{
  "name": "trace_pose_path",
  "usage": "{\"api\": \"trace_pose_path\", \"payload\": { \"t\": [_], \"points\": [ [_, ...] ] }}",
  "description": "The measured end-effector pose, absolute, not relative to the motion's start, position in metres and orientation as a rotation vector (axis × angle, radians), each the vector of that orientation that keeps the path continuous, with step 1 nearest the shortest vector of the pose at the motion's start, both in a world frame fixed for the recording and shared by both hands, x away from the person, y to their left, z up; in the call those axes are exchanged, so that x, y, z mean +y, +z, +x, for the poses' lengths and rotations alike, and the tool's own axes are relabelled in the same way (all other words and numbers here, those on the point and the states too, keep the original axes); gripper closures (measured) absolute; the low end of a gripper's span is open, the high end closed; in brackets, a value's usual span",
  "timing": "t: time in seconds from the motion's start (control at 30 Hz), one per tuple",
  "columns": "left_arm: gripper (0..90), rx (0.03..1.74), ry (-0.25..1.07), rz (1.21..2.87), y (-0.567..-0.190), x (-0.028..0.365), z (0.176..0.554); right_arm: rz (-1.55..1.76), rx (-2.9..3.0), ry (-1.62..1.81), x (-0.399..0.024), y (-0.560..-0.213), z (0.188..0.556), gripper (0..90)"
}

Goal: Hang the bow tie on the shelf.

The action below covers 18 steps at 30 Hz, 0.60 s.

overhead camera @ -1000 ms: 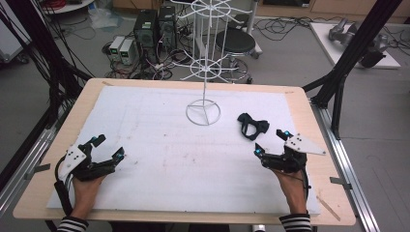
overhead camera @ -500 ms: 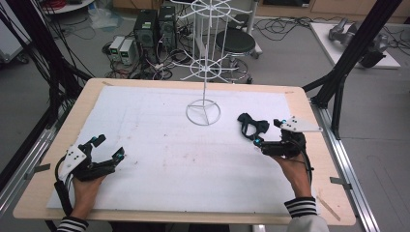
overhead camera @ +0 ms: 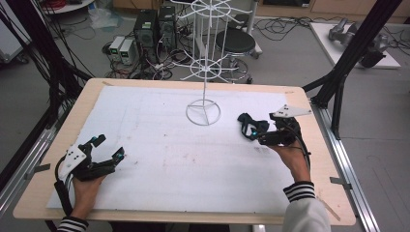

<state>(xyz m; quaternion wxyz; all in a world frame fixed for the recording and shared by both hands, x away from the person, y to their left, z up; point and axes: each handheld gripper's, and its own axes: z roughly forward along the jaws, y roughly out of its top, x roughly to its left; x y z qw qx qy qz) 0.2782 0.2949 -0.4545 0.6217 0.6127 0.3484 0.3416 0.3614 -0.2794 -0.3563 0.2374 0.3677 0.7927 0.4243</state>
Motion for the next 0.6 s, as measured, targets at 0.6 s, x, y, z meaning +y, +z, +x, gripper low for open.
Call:
{"api": "trace_pose_path", "payload": {
  "t": [0.6],
  "points": [
    [14.0,0.802,0.78,1.41,-0.454,0.295,0.278,1.001,2.367,0.975,-0.262,-0.366,0.398,8.2]
  ]
}}
